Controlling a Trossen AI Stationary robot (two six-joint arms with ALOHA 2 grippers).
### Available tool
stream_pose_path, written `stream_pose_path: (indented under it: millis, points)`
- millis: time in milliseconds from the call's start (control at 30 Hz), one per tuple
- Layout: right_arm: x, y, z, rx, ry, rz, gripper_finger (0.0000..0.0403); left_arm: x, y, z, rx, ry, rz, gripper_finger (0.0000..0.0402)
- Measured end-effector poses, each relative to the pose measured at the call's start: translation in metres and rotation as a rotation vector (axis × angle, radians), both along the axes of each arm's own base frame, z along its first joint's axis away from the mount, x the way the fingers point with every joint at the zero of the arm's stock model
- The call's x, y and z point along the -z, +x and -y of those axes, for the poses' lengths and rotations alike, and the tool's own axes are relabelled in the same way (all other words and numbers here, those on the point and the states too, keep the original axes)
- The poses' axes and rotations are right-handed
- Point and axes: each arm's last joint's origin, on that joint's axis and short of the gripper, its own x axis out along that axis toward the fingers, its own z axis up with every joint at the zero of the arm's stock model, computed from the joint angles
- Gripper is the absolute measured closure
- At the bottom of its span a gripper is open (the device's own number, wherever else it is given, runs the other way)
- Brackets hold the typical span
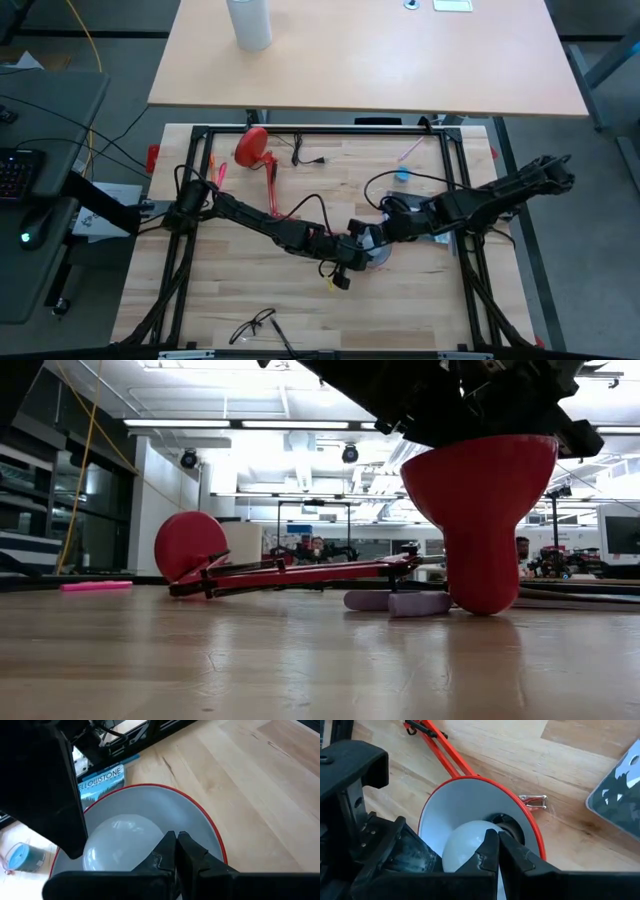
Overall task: Screw lightbulb
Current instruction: Insert the lightbulb into the desk lamp
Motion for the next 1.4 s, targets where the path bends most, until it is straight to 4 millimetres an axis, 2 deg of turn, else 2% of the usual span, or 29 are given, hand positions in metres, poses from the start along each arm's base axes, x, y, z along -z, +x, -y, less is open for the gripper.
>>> stream_pose_path:
  millis: [433,600,733,833,1033,1167,1333,1400]
  points:
    - [0.001,-0.007,-0.017,0.017,0.045,-0.011,0.0403,-0.003,-0.004,-0.005,-0.001,0.046,-0.035,0.0401]
    - [0.002,-0.012,-0.025,0.004,0.087,-0.033,0.0403,-0.006,-0.007,-0.013,-0.017,0.088,-0.064,0.0401]
    - [0.000,-0.009,-0.035,-0.008,0.130,0.015,0.0403,-0.006,-0.003,-0.033,-0.147,0.153,-0.048,0.0402]
    - [-0.001,-0.011,-0.040,0.005,0.125,0.037,0.0403,-0.006,-0.004,-0.041,-0.176,0.167,-0.063,0.0402]
    - [-0.004,-0.018,-0.047,0.007,0.115,0.058,0.0403,-0.023,-0.008,-0.064,-0.218,0.151,-0.058,0.0402]
    - [-0.013,-0.024,-0.044,0.034,0.084,0.048,0.0403,-0.038,-0.017,-0.076,-0.249,0.154,-0.072,0.0402]
    - [-0.025,-0.029,-0.033,0.092,-0.028,0.025,0.0403,-0.044,-0.021,-0.079,-0.267,0.052,-0.080,0.0402]
    - [-0.032,-0.030,-0.028,0.097,-0.038,0.032,0.0403,-0.045,-0.021,-0.075,-0.262,0.012,-0.068,0.0402]
